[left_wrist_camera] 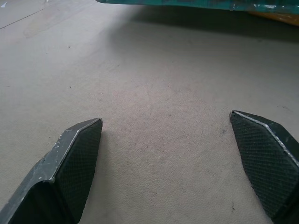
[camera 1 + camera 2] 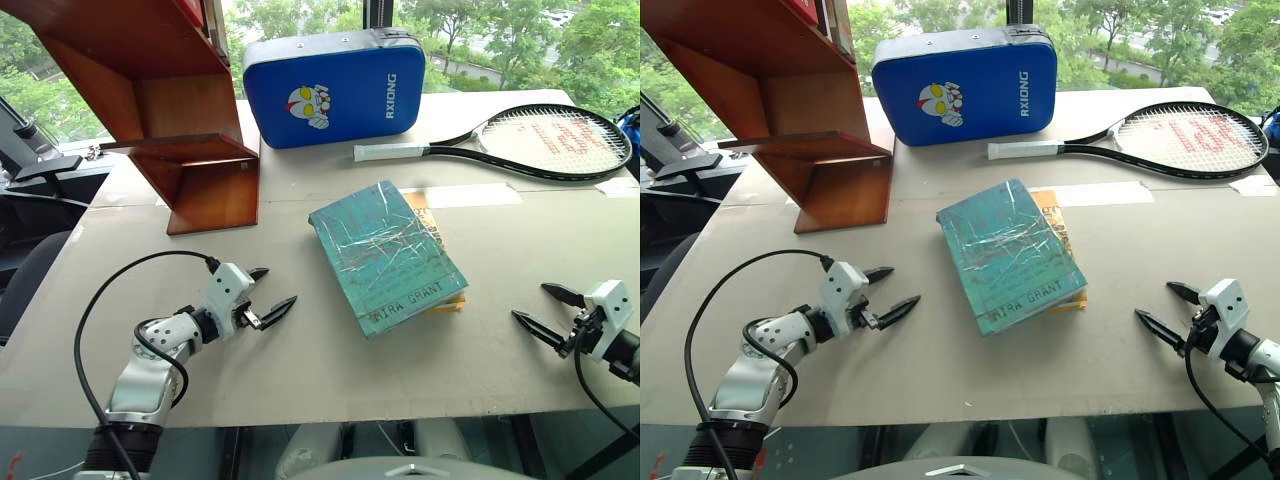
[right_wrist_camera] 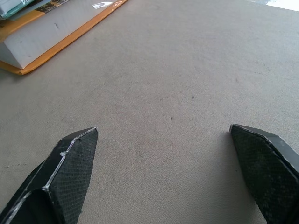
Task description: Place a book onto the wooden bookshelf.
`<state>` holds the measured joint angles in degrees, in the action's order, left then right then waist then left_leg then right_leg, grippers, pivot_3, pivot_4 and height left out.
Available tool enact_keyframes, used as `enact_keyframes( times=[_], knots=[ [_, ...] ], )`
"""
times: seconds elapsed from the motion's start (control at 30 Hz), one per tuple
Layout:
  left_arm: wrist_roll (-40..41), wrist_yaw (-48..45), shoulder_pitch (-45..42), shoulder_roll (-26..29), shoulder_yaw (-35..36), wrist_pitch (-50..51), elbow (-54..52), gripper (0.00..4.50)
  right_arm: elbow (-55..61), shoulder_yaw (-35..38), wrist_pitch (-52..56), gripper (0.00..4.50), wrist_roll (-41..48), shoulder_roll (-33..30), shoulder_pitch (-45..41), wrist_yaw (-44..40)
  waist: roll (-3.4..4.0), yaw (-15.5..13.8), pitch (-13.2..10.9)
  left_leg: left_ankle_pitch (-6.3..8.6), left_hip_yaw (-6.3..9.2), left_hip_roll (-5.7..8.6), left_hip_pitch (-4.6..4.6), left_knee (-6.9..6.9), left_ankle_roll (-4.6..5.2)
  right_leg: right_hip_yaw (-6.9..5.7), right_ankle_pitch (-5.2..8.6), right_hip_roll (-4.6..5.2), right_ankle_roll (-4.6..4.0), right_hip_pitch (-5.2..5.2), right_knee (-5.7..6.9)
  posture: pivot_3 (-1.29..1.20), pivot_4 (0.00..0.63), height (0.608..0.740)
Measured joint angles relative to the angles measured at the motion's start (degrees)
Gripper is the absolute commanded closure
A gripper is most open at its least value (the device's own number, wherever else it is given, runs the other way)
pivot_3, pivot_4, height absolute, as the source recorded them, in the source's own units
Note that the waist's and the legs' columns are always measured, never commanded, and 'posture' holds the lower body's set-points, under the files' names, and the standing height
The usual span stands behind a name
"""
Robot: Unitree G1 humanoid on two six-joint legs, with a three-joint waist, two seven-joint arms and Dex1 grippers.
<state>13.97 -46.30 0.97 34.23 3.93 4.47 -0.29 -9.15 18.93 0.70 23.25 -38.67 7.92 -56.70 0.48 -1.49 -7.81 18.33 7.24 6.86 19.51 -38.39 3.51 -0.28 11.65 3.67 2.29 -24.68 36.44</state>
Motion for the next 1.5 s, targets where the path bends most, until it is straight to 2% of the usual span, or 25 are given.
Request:
enact_keyframes(
  times=[0.97,1.2,1.27,1.37,1.43,1.5],
  knots=[
    [1.85,-0.11,1.06,0.05,0.55,0.58,-0.22,0.04,-0.89,-1.19,0.23,0.00,-0.85,0.81,-3.65,1.43,0.01,0.55,0.00,0.00,0.00,0.00,0.02,0.04,0.01,0.00,0.00,0.00,0.00,-0.01,-0.07,0.00,0.150,0.740],
    [11.31,0.48,-2.16,-1.94,0.66,18.98,-6.54,0.04,3.62,0.04,0.53,0.00,4.71,1.50,-1.55,-2.33,0.03,0.00,-0.01,-0.01,0.08,0.00,0.09,0.01,0.03,-0.05,0.00,0.01,0.00,-0.01,-0.08,0.00,0.150,0.740],
    [16.38,0.80,-5.52,-3.31,-0.22,28.91,-8.49,0.04,11.08,1.70,3.06,0.00,9.55,0.69,1.50,-4.64,0.08,-0.32,-0.01,-0.01,0.14,0.01,0.12,0.00,0.03,-0.10,0.00,0.00,0.01,-0.01,-0.12,0.00,0.150,0.740],
    [20.61,2.27,-8.36,-5.54,-0.03,36.33,-8.82,0.04,17.51,3.40,5.76,0.00,13.01,-1.85,4.59,-6.43,0.03,-0.67,-0.01,-0.01,0.17,0.00,0.14,-0.03,0.03,-0.13,-0.01,-0.02,0.01,-0.01,-0.15,0.00,0.150,0.740],
    [27.06,4.12,-11.25,-9.87,1.43,44.76,-7.64,0.04,23.26,6.37,9.04,0.00,16.68,-3.94,9.33,-7.73,0.07,-1.17,0.00,-0.01,0.26,0.02,0.22,-0.06,0.03,-0.21,0.00,0.00,0.02,-0.01,-0.20,0.00,0.150,0.740],
    [30.63,5.58,-13.45,-12.17,1.25,50.50,-7.10,0.04,28.33,8.52,11.88,0.00,19.93,-4.90,12.39,-8.48,-0.24,-1.02,-0.09,-0.01,0.33,0.00,0.24,-0.08,0.02,-0.27,0.00,-0.04,0.02,0.00,-0.20,0.00,0.150,0.740]
  ],
)
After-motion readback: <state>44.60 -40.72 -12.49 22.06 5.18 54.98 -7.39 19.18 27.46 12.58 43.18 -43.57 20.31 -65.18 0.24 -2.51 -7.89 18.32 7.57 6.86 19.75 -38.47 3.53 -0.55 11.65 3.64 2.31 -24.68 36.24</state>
